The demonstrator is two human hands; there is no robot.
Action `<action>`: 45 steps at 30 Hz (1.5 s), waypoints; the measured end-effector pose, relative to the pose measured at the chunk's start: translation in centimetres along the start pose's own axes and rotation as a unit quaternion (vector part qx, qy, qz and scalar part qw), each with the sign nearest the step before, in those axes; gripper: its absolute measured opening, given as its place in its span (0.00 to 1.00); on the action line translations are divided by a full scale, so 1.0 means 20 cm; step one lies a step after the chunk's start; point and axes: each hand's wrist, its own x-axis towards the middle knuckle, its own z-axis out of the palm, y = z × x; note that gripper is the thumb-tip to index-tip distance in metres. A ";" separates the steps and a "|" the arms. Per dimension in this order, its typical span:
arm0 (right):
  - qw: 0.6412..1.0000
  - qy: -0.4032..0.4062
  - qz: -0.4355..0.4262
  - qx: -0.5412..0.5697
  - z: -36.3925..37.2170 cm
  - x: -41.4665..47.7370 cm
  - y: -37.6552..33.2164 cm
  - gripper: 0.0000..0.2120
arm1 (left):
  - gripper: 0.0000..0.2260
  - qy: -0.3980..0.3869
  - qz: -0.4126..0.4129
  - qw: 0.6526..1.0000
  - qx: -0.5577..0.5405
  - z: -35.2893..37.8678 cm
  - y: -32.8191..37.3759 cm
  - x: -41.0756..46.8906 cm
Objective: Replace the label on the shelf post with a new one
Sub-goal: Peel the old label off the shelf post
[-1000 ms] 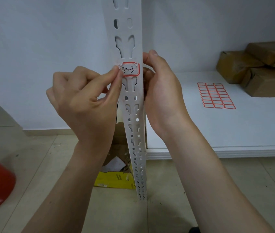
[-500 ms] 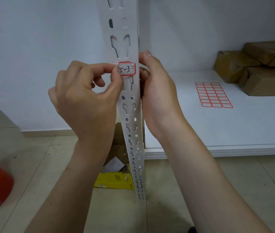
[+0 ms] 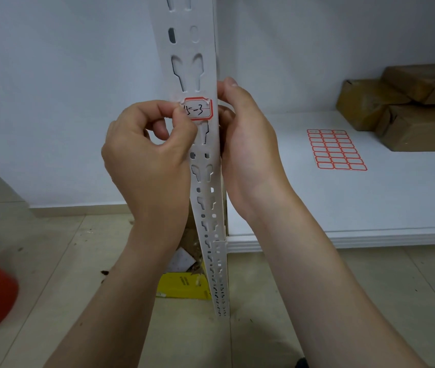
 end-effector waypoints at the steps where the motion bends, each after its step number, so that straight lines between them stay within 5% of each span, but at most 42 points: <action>1: 1.000 -0.001 0.002 0.003 0.00 0.00 0.00 0.31 | 0.05 -0.010 -0.016 1.000 -0.024 0.00 0.01 -0.01; 5: 1.000 -0.005 0.007 0.007 0.01 0.00 0.00 0.29 | 0.04 -0.030 -0.051 0.991 -0.120 0.02 0.07 -0.06; 9: 1.000 -0.012 -0.001 -0.011 -0.02 -0.01 -0.01 0.26 | 0.07 0.049 -0.031 0.991 -0.117 0.00 0.04 -0.05; 18: 0.999 -0.026 0.003 -0.026 -0.02 -0.04 -0.03 0.21 | 0.08 0.060 0.221 0.967 0.110 -0.06 -0.13 -0.03; 37: 0.998 -0.024 -0.013 -0.061 -0.01 -0.04 -0.01 0.23 | 0.10 0.071 0.274 0.940 0.190 -0.11 -0.10 0.04; 45: 0.998 -0.017 -0.013 -0.052 0.01 -0.03 -0.01 0.33 | 0.09 0.048 0.191 0.962 0.191 -0.04 -0.05 0.00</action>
